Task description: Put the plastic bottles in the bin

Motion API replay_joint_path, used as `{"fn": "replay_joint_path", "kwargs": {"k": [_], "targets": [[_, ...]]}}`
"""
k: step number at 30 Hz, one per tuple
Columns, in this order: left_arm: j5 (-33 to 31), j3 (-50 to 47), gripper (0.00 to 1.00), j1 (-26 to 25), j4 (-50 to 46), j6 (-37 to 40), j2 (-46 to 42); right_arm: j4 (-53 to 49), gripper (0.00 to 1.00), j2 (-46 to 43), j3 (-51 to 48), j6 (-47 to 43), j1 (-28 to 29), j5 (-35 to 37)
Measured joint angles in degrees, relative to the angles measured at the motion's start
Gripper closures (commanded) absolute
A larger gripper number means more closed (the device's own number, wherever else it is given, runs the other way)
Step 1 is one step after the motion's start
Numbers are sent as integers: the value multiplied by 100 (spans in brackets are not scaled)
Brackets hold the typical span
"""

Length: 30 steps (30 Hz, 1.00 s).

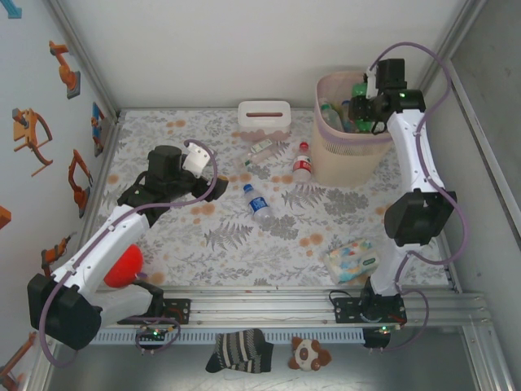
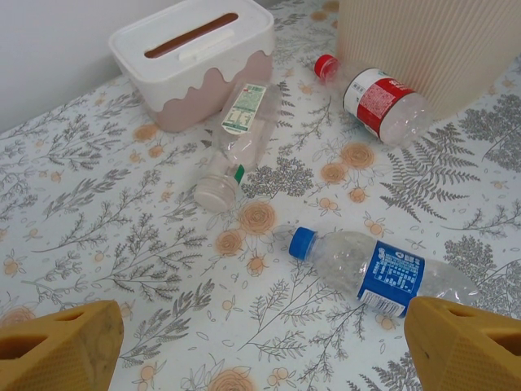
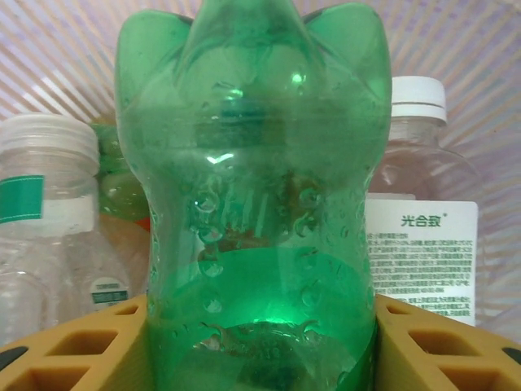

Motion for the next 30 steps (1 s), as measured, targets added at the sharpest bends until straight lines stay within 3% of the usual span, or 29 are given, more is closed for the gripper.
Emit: {"fn": "replay_joint_path", "kwargs": {"k": [10,25,30], "targets": [[2,0,11,0,-2,0,28,-254,46,382,249,-81,-13,317],[0,0,11,0,-2,0,31,-199,47,1237,1145,-166,-9,109],[2,0,11,0,-2,0,33,-151,38,1167,1064,-166,-9,105]]}}
